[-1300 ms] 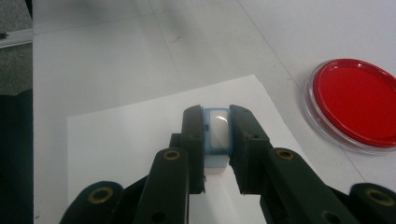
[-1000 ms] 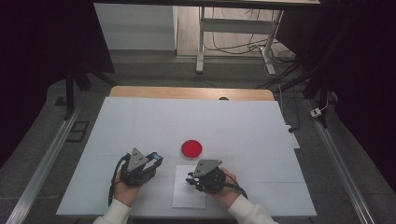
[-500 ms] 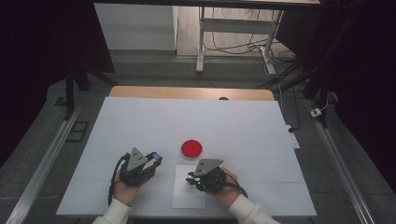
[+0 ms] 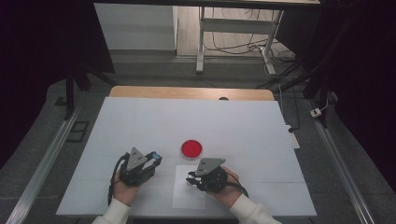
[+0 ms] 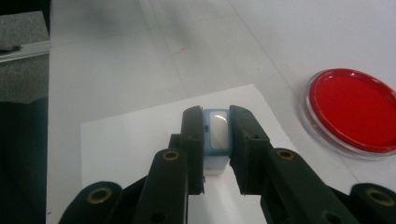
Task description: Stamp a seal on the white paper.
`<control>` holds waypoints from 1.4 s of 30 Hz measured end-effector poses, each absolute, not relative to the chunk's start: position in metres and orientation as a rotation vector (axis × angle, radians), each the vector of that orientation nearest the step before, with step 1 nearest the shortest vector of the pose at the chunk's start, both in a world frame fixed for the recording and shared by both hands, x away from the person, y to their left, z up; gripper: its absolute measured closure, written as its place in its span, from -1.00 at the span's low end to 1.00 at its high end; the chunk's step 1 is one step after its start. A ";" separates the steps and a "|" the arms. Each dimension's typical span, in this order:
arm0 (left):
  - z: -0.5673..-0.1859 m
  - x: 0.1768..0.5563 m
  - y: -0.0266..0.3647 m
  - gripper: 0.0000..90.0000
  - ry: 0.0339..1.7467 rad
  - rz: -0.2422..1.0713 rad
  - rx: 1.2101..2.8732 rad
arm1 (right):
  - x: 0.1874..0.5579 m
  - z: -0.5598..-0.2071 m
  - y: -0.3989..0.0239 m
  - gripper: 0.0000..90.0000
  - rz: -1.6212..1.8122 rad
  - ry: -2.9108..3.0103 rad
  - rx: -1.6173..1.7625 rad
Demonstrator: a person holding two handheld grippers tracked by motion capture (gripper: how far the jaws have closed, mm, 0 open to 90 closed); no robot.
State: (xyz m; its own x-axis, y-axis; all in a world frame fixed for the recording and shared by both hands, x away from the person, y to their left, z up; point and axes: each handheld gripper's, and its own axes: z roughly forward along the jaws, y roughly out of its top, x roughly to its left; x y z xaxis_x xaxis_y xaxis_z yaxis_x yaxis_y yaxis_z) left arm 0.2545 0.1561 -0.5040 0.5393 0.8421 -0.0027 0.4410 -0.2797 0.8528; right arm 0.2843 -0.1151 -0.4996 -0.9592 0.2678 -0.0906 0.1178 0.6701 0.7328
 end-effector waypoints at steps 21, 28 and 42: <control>-0.504 0.254 0.158 0.46 1.050 0.586 1.910 | 0.294 -0.478 -0.140 0.67 1.377 2.542 0.487; -0.505 0.253 0.159 0.46 1.054 0.590 1.912 | 0.300 -0.475 -0.148 0.67 1.453 2.492 0.552; -0.506 0.254 0.158 0.46 1.045 0.584 1.927 | 0.307 -0.470 -0.163 0.67 1.525 2.385 0.661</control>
State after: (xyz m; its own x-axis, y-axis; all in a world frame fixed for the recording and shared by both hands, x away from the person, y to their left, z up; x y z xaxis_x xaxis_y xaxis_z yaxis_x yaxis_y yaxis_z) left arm 0.2536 0.1580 -0.5060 0.5427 0.8399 0.0063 0.4450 -0.2939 0.8459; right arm 0.3070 -0.1634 -0.4698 -0.8706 0.4900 0.0441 0.2457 0.3553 0.9019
